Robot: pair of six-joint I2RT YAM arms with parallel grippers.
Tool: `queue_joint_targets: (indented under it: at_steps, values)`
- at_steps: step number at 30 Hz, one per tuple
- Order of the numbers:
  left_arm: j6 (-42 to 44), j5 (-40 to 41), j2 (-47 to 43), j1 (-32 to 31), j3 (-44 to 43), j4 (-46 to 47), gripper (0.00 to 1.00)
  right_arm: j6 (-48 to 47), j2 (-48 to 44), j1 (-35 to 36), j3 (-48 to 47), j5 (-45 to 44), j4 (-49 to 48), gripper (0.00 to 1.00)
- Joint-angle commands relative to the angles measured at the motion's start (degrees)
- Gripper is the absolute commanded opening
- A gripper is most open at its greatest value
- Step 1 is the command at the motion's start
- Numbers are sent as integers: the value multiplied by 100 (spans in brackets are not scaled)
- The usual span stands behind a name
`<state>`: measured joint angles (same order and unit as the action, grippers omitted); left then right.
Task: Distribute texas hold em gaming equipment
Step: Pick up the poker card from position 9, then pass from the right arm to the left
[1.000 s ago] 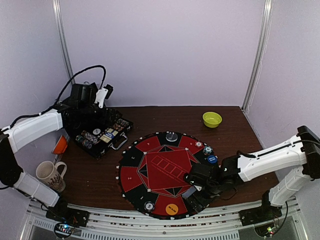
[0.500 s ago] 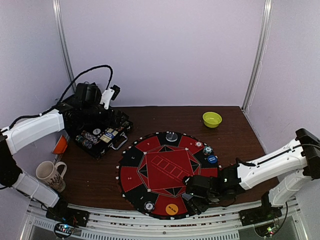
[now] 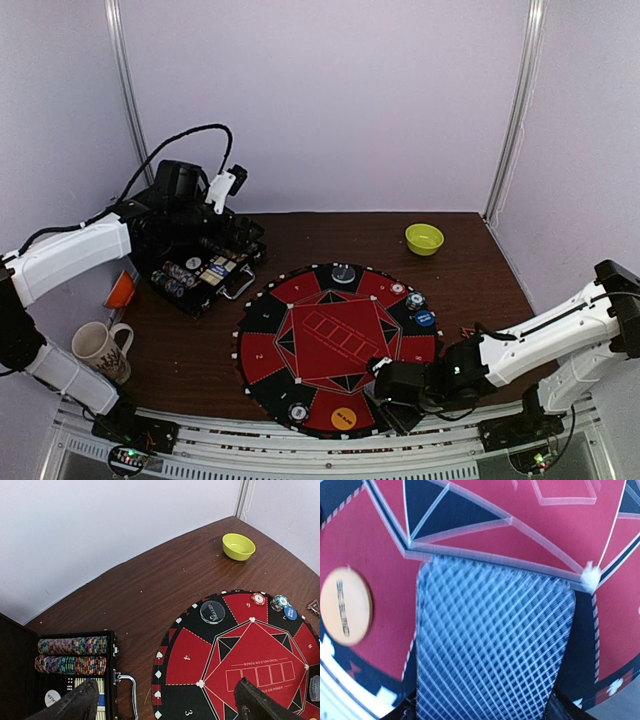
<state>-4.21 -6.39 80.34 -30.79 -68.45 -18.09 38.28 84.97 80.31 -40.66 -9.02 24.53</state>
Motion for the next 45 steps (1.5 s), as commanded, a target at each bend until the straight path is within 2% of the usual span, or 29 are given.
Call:
queue_joint_targets:
  at_steps: [1, 7, 10, 11, 16, 22, 30, 33, 37, 42, 45]
  values:
    - [16, 61, 44, -48, -231, 26, 97, 23, -37, 77, 251, 514, 312, 66]
    - [64, 79, 59, -66, -273, 17, 97, 74, 268, 77, 302, 296, 504, 66]
    - [90, 96, 78, -67, -301, -3, 97, -24, 361, 78, 175, 205, 611, 49]
    - [83, 83, 79, -72, -309, -2, 97, -84, 341, 77, 120, 161, 654, 48]
    - [-158, -44, 181, -153, -369, -2, 97, -491, 119, 80, -323, -380, 977, 47]
    - [-630, -639, 244, -343, -43, 166, 97, -1000, -65, 14, -716, -892, 1005, 46]
    - [-1358, -1595, 156, -366, 145, 172, 87, -2382, -33, -89, -1711, -1524, 874, 45]
    - [-1800, -2097, 68, -358, 429, 494, 85, -2926, 77, -201, -2175, -1668, 813, 45]
    - [-2689, -3339, 173, -365, 983, 1485, 84, -3514, 282, -327, -2773, -1718, 699, 47]
    - [-3021, -3823, 202, -415, 1415, 2142, 93, -3921, 643, -438, -3398, -1736, 815, 45]
    - [-3507, -4424, 234, -428, 1746, 3005, 96, -4030, 751, -474, -3469, -1655, 728, 45]
